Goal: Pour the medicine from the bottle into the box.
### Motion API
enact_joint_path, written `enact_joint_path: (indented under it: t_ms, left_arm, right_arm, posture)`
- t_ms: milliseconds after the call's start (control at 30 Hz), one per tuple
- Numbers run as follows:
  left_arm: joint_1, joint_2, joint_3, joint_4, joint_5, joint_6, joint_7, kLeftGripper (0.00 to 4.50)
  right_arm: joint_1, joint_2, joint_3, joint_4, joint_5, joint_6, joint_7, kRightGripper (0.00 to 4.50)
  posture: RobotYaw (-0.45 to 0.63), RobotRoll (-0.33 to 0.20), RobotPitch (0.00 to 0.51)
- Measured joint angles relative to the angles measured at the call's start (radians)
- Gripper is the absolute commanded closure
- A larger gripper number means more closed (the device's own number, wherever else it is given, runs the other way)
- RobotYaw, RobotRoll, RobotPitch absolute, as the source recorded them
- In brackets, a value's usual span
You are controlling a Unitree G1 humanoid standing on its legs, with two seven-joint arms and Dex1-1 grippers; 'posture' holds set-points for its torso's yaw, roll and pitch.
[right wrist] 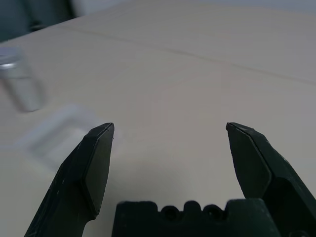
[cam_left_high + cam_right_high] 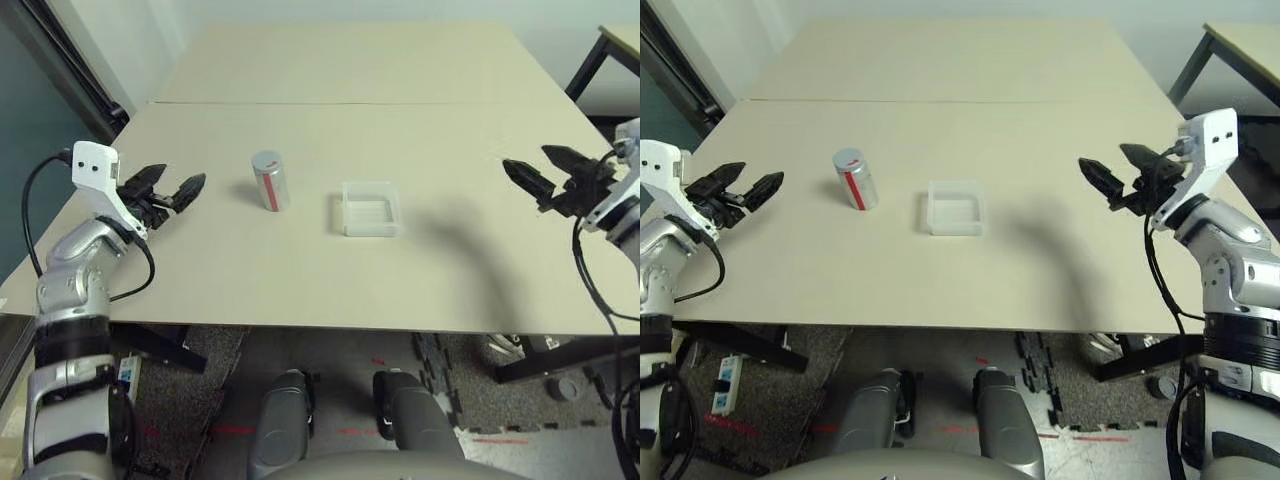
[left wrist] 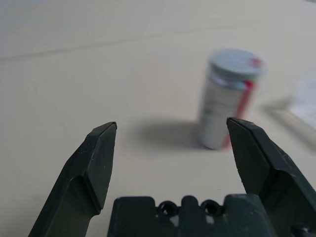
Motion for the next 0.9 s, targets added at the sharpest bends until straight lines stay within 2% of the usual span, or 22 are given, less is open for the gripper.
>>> enact_joint_path:
  t_ms: [100,267,600,900]
  left_arm:
    - [0.014,-0.049,-0.040,-0.088,-0.013,0.044,0.032,0.03]
    - [0.014,-0.100,-0.111,-0.092,0.015,0.035,0.054,0.03]
    - [-0.024,-0.136,-0.193,-0.007,0.117,-0.057,0.084,0.03]
    - [-0.055,-0.157,-0.196,0.077,0.183,-0.149,0.112,0.03]
  right_arm:
    - [0.000,0.025,0.017,-0.043,0.018,0.035,-0.002,0.00]
    - [-0.001,0.038,0.030,-0.064,0.019,0.058,-0.006,0.00]
    - [-0.007,0.069,0.042,-0.113,0.024,0.085,-0.027,0.00]
    - [-0.010,0.080,0.050,-0.123,0.024,0.088,-0.039,0.00]
  posture:
    - [0.00,0.000,0.147]
    - [-0.02,0.000,0.148]
    - [-0.05,0.000,0.139]
    - [-0.05,0.000,0.121]
